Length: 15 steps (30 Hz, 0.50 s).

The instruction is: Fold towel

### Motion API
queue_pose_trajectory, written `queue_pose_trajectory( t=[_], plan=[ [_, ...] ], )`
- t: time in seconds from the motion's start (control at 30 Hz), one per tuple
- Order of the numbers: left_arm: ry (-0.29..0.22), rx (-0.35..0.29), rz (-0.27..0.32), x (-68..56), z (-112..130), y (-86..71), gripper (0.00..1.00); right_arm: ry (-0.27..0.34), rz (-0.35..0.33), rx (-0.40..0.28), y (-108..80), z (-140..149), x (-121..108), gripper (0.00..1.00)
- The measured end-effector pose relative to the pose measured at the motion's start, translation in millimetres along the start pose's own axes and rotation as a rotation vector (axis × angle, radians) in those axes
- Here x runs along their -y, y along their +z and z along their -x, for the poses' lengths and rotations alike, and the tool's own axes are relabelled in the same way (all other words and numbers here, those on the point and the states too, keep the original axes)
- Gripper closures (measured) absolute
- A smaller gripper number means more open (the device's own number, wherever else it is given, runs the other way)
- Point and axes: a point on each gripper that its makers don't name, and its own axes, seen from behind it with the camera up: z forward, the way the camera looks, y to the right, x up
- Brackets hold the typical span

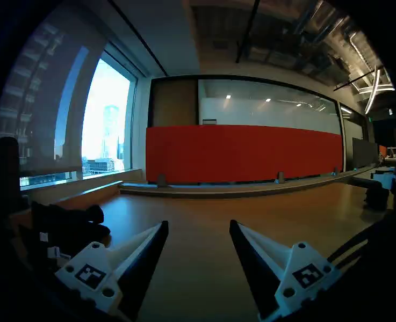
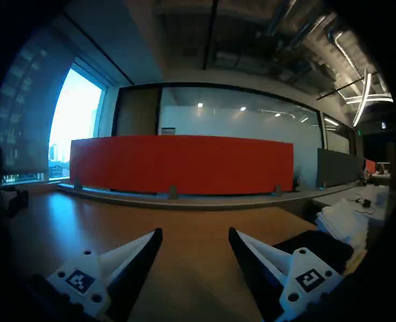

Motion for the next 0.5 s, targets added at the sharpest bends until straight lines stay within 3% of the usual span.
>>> queue_pose_trajectory(
  t=[0.5],
  plan=[
    [0.0, 0.0, 0.0, 0.2, 0.2, 0.1, 0.16, 0.019, 0.01, 0.023, -3.7, 16.8, 3.6, 0.04]
  ],
)
